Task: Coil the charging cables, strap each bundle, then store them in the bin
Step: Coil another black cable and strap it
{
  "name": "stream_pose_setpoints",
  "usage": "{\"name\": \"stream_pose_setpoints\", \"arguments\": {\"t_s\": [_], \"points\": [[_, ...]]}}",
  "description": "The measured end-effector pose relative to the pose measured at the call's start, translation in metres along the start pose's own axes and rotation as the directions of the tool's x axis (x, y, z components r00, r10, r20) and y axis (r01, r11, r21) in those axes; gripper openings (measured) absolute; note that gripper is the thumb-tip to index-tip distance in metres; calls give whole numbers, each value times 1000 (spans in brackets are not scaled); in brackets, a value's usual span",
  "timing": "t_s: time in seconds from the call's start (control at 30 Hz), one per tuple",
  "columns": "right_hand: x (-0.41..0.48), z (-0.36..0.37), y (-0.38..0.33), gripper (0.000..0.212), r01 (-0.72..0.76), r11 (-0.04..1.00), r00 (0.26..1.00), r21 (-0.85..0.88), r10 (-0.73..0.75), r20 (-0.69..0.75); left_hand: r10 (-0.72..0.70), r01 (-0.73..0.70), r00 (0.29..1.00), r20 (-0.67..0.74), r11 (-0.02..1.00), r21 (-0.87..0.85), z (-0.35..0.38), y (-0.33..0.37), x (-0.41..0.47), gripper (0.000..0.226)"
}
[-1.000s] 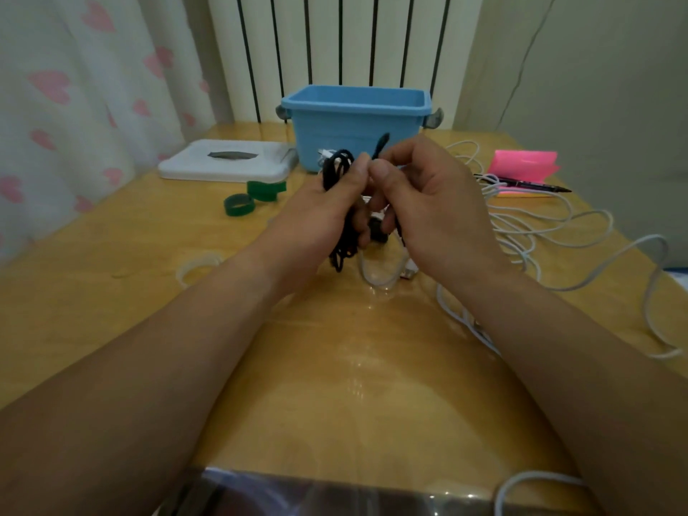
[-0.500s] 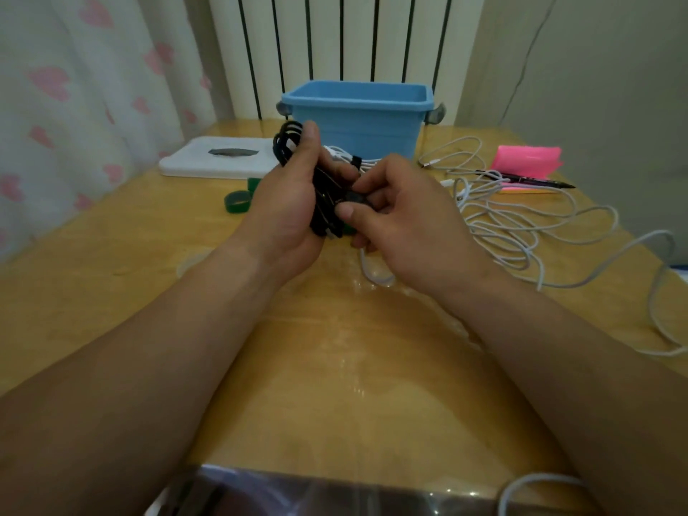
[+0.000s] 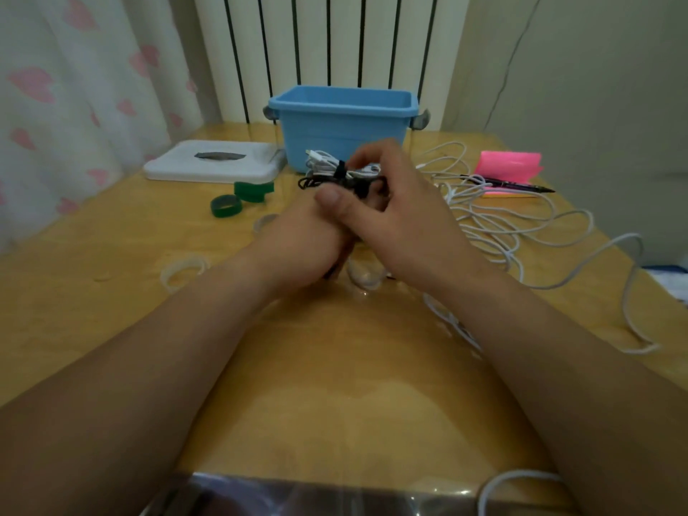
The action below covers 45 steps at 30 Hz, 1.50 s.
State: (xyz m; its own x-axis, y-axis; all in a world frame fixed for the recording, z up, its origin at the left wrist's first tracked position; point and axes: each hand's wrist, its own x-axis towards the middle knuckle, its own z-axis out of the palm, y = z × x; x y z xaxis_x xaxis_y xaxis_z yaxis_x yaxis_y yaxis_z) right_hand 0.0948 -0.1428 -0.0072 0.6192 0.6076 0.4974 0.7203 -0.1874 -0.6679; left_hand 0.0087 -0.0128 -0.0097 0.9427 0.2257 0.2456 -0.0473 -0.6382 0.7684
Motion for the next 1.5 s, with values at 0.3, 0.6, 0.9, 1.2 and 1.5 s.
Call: {"name": "stream_pose_setpoints", "arguments": {"t_s": [0.3, 0.6, 0.9, 1.2, 1.5], "points": [[7, 5, 13, 16, 2, 999, 998, -47, -6, -68, 9, -11, 997, 81, 1000, 23, 0, -3, 0, 23], [12, 0, 15, 10, -176, 980, 950, 89, 193, -246, 165, -107, 976, -142, 931, 348, 11, -7, 4, 28], [10, -1, 12, 23, -149, 984, 946, 94, 169, -277, 115, -44, 986, -124, 881, 472, 13, 2, 5, 29], [16, -9, -28, 28, -237, 971, 969, 45, 233, 78, -151, -218, 862, -484, 750, -624, -76, -13, -3, 43], [41, 23, -57, 11, 31, 919, 922, -394, 126, 366, -404, -540, 747, -528, 93, -836, -134, -41, -19, 35]]}}
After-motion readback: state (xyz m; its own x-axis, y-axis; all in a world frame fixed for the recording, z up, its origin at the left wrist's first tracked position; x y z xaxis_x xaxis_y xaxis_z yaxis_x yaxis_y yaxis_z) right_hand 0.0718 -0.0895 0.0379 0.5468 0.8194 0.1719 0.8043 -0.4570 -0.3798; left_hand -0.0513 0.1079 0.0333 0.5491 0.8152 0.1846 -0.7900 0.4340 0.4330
